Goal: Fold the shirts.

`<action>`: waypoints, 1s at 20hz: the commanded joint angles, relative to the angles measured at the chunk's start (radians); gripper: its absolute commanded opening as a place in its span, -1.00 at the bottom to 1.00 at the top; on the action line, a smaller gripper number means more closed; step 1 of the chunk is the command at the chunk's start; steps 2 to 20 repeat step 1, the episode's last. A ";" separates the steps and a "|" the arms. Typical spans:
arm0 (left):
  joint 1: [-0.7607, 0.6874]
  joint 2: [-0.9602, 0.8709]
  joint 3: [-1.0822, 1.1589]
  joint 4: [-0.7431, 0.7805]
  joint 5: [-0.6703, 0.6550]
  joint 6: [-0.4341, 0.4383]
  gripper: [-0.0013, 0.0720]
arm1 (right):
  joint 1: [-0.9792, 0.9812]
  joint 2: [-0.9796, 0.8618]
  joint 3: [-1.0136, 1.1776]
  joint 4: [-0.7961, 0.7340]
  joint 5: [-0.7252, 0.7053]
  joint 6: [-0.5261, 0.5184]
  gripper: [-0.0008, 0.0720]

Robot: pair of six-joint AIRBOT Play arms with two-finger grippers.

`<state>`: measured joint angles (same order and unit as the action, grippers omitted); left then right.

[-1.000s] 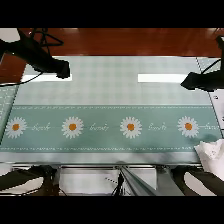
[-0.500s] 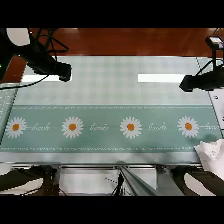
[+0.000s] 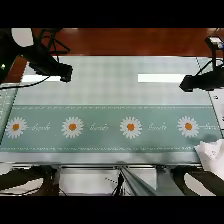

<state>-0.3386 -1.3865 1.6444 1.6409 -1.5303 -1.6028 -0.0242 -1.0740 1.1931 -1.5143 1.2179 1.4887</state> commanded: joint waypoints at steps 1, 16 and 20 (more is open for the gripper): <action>0.000 -0.014 0.001 0.000 0.000 0.000 0.98 | 0.001 0.001 0.000 0.000 0.000 0.000 0.69; 0.000 -0.014 0.001 0.000 0.000 0.000 0.98 | 0.001 0.001 0.000 0.000 0.000 0.000 0.69; 0.000 -0.014 0.001 0.000 0.000 0.000 0.98 | 0.001 0.001 0.000 0.000 0.000 0.000 0.69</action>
